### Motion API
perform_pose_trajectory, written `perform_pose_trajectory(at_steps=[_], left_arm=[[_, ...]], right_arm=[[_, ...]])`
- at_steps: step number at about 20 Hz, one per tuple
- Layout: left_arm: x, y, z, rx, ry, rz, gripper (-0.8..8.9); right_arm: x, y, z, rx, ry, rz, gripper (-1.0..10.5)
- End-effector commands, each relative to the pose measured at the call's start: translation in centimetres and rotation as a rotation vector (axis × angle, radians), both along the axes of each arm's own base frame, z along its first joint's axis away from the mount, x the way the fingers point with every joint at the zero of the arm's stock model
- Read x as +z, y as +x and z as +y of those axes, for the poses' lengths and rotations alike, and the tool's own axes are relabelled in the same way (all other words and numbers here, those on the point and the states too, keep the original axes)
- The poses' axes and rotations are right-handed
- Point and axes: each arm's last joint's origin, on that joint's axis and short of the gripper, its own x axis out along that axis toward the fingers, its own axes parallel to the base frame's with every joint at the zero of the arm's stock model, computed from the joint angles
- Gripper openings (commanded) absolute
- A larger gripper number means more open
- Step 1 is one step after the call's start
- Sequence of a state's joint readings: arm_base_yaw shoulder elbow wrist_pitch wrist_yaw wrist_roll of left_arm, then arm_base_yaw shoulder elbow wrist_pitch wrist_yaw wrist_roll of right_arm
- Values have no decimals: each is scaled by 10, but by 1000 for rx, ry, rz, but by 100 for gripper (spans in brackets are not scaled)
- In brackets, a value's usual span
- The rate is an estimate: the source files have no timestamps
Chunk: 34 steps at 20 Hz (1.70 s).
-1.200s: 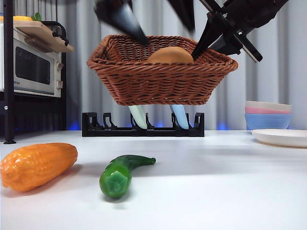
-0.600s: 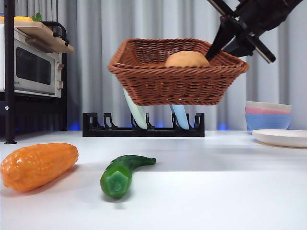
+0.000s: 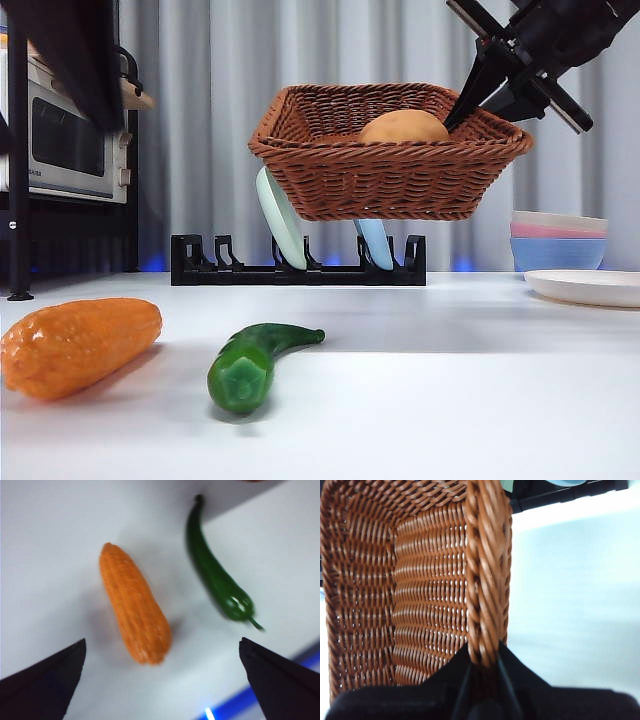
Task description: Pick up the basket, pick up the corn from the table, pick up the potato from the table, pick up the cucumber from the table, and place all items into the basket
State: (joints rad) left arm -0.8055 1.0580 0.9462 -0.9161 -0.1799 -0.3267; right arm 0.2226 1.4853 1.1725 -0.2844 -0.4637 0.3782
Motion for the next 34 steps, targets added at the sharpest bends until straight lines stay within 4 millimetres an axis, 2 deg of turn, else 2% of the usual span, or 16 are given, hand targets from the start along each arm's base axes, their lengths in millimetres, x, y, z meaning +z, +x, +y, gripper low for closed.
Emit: perform_pose_trajectory(at_steps=[1,4,7,12,15,17,20,22,25,27,28,31,34], left_arm=[[-15,21,-7,21,24,18,526],[-36,52,-12,14,-23,98,525],[-59,76,-7,42,-4,180,525],[-86,96,1,48,-5,310,504],[-95,99,1,36,13,341,265],[-95,100,1,9,23,333,-14],[-93,94,3,-51,35,368,-8],[-80,81,7,-176,11,446,-8],[-34,49,14,-524,-186,555,-8],[5,33,18,-710,-357,462,-8],[26,30,18,-764,-436,344,-8],[78,40,13,-736,-553,-14,-8],[107,66,4,-466,-615,-291,-8]], right_arm=[[6,0,0,2,20,-18,-11],[6,0,0,2,19,-14,-11],[6,0,0,2,18,-13,-11],[5,0,0,1,16,-6,-11],[5,0,0,1,17,-6,-11],[5,0,0,1,17,-6,-11],[5,0,0,1,16,-6,-11],[5,0,0,1,16,-7,-11],[6,0,0,-1,15,-7,-11],[6,0,0,0,15,-7,-11],[6,0,1,1,16,-7,-11],[5,-2,5,17,16,-3,-11],[5,-5,15,49,13,6,-11]])
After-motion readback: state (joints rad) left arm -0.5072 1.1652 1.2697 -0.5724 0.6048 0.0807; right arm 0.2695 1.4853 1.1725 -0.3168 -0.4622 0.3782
